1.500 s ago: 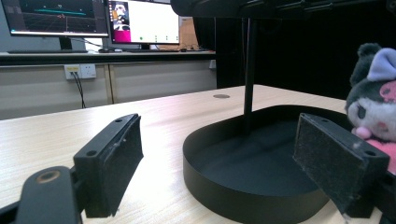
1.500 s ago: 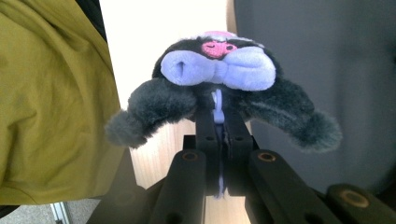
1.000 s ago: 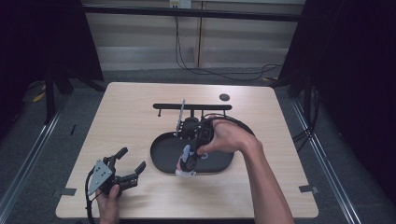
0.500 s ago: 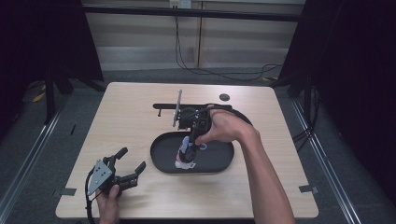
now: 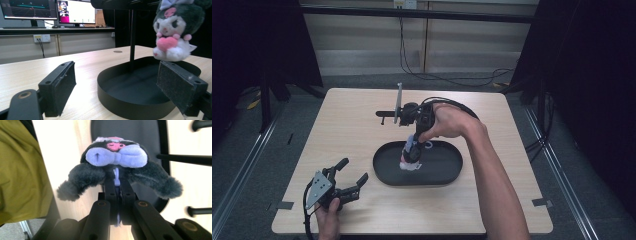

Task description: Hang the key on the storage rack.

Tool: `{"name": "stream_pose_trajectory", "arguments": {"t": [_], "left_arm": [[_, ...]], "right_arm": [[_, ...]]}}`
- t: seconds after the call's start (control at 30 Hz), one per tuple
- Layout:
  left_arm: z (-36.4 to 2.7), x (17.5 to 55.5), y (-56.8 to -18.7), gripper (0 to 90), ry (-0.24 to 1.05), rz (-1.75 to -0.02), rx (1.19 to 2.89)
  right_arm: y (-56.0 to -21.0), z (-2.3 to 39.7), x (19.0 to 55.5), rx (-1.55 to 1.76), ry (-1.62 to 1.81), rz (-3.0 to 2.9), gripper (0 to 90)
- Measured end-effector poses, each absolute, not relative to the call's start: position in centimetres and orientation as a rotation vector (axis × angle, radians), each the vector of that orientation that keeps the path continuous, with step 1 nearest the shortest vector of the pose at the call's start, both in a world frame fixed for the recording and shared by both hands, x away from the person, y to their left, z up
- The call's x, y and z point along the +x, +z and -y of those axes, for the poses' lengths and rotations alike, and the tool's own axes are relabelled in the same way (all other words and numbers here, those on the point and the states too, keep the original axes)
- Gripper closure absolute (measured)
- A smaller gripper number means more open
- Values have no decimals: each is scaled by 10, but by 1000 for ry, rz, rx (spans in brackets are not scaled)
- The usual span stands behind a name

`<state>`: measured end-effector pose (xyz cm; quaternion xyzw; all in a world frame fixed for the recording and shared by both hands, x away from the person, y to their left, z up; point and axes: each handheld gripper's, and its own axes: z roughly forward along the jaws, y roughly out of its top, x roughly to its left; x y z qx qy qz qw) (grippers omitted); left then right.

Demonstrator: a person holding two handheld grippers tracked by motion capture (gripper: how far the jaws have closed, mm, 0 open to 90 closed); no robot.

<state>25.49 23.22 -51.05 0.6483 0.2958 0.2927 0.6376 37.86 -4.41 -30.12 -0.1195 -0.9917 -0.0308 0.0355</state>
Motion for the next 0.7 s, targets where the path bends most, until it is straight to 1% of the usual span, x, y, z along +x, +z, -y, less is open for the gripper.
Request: {"name": "stream_pose_trajectory", "arguments": {"t": [0.7], "left_arm": [[-232,255,-511,153,666,-680,1473]], "right_arm": [[-307,37,421,-387,-24,3038,872]]}}
